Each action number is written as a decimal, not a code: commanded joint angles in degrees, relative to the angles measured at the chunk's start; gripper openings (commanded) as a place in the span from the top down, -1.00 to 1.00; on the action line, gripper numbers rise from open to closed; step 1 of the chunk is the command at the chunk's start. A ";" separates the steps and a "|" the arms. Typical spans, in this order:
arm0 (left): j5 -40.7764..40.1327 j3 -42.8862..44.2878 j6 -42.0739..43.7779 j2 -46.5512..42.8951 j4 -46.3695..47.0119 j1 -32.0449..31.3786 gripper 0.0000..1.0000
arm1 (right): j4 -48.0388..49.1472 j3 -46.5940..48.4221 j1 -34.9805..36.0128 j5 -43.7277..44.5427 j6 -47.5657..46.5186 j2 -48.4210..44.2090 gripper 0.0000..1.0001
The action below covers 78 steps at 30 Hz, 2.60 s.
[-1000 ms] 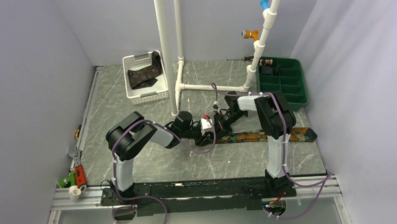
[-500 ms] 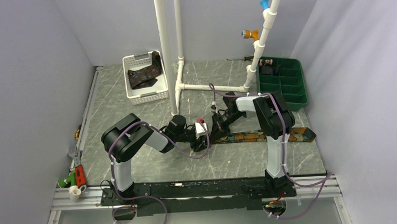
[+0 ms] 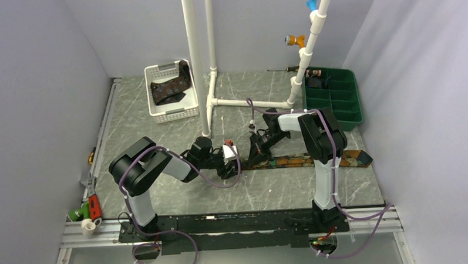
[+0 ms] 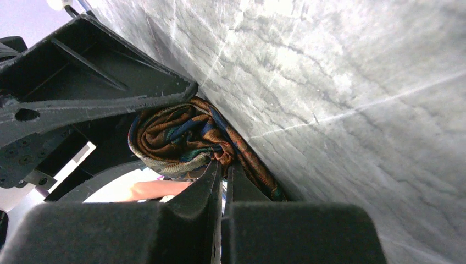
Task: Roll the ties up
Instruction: Roll the tie at the center of the board.
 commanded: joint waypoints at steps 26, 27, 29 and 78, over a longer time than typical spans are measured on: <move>-8.24 11.11 3.46 9.22 -19.10 -5.57 0.44 | 8.24 -1.73 0.76 12.09 -2.81 3.66 1.00; -8.47 10.99 4.32 8.73 -21.19 -5.26 0.50 | 8.24 -2.14 0.41 11.61 -2.98 2.84 1.00; -9.36 10.49 5.42 7.66 -24.63 -5.01 0.60 | 8.59 -2.98 -0.47 10.37 -2.69 1.04 1.00; -8.64 12.84 3.97 7.66 -32.01 -4.72 0.71 | 23.80 -16.41 3.01 11.51 15.06 -15.27 0.76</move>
